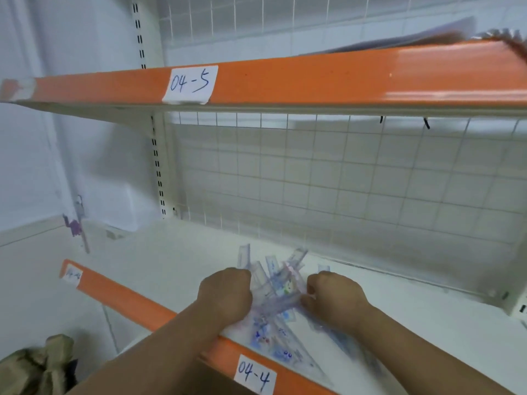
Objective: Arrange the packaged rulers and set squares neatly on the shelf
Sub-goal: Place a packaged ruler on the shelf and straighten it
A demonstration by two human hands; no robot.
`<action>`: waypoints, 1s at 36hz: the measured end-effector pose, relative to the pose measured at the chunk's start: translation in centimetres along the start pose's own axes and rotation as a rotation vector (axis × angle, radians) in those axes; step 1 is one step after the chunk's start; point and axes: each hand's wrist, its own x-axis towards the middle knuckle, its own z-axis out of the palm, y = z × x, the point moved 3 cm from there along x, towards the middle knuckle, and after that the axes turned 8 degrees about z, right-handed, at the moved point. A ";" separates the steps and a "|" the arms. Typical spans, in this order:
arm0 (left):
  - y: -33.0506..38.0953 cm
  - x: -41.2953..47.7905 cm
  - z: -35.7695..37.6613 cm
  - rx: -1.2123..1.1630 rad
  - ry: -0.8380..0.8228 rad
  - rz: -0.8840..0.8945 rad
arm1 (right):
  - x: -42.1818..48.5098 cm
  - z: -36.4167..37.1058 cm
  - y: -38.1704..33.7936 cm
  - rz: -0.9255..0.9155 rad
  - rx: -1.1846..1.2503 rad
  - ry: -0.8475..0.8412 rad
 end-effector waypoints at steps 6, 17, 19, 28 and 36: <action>-1.4 1.2 0.6 0.002 0.002 0.059 | -0.6 1.0 -1.1 0.070 -0.031 -0.014; -1.8 2.4 1.3 -0.008 -0.002 0.137 | -0.8 1.1 -0.7 0.173 -0.042 -0.047; -1.7 2.4 1.5 -0.015 0.001 0.148 | -0.8 1.0 -0.4 0.180 -0.040 -0.045; -0.7 2.3 1.7 -0.094 0.002 0.182 | -1.1 1.4 0.9 0.198 0.100 -0.111; 0.3 2.6 2.2 -0.068 0.026 0.246 | -1.7 1.3 1.0 0.116 0.255 -0.092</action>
